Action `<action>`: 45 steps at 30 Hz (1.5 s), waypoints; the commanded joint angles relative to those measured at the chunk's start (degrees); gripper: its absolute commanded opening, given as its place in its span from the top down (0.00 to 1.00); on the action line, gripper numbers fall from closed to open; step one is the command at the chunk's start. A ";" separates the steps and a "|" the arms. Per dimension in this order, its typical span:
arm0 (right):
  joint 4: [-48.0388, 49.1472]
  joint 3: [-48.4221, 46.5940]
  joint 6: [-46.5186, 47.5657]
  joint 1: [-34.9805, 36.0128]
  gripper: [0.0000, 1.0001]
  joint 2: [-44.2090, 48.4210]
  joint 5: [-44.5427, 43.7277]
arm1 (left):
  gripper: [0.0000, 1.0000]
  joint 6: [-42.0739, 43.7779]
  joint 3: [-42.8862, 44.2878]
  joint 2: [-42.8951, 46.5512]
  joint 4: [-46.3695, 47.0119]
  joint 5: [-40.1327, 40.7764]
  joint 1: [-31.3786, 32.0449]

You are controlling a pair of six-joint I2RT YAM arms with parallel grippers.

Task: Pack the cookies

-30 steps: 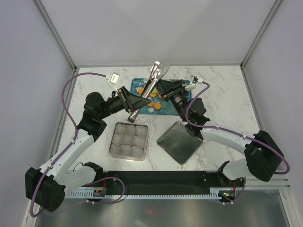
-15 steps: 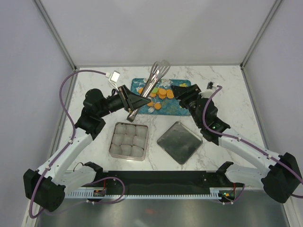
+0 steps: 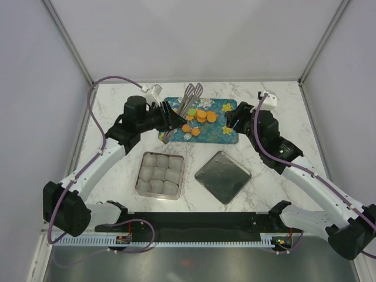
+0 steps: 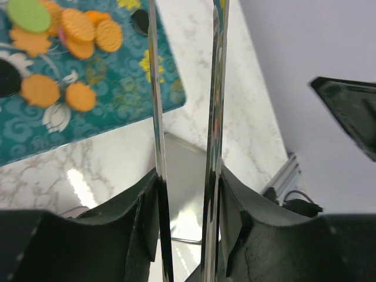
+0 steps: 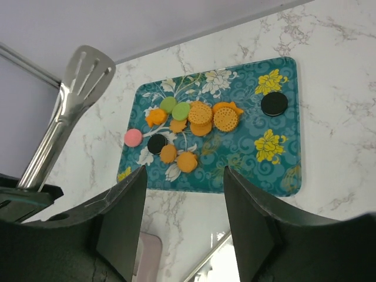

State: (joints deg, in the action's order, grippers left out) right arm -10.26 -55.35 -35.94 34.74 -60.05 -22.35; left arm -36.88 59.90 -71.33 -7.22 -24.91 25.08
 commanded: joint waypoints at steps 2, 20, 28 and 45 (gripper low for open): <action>-5.99 -3.44 8.60 -0.11 0.37 -1.03 0.29 | 0.53 9.09 5.14 -3.02 -8.75 7.40 0.32; -7.32 -4.59 14.58 -0.82 0.36 -5.43 3.80 | 0.52 17.11 8.65 -13.30 -19.93 21.73 9.72; -7.32 -4.33 15.03 -0.90 0.36 -5.51 4.95 | 0.52 18.16 10.85 -18.14 -21.60 26.93 12.18; -7.23 -4.33 15.47 -0.82 0.36 -6.31 6.26 | 0.51 18.08 10.85 -22.45 -21.61 25.26 12.54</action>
State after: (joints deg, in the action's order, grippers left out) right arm -18.09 -57.34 -21.19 34.00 -66.22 -16.36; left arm -21.28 68.23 -93.78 -29.98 0.47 37.23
